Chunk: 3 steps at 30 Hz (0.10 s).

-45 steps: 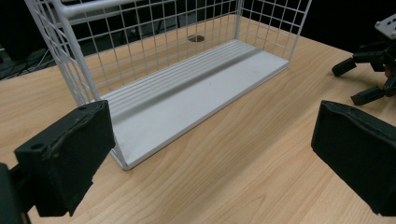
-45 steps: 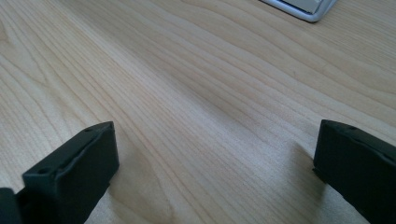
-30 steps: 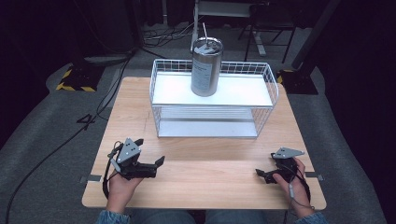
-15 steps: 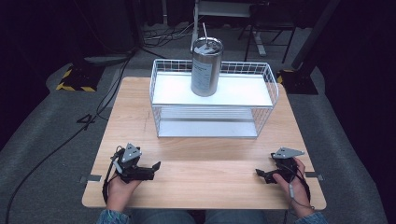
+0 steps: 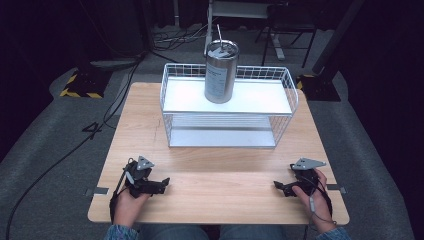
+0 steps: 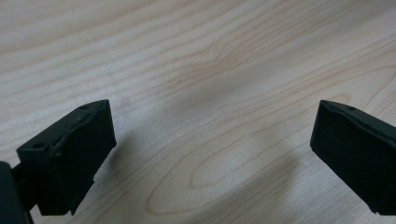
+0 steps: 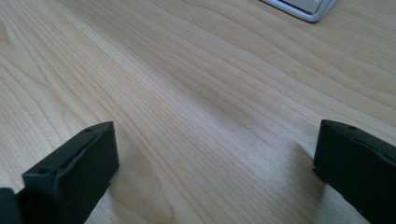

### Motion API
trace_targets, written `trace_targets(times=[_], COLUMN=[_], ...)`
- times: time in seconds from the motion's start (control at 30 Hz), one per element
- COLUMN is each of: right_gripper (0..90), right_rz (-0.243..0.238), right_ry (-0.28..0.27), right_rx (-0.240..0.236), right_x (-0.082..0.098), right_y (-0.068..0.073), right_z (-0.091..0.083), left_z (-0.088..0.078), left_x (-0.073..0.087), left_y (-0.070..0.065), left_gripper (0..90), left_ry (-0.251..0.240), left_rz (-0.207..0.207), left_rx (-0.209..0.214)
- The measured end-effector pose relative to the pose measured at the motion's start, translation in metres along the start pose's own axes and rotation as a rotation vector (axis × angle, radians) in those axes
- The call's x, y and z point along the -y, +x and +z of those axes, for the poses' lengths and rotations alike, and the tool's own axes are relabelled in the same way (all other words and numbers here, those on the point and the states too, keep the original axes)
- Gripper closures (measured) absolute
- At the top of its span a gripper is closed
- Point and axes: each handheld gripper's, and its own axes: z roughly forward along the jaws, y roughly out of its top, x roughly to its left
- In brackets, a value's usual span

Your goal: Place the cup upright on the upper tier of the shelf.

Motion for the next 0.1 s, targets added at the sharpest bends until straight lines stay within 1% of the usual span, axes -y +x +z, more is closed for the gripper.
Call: trace_targets(times=[0.1], right_gripper=[0.2], right_rz=[0.0], right_ry=[0.0], right_rx=[0.0], right_x=[0.0], right_y=[0.0], right_z=[0.0], left_z=[0.0014], left_x=[0.0011], left_y=[-0.001], left_gripper=[0.2], left_ry=[-0.01], left_rz=[0.021], left_rx=[-0.019])
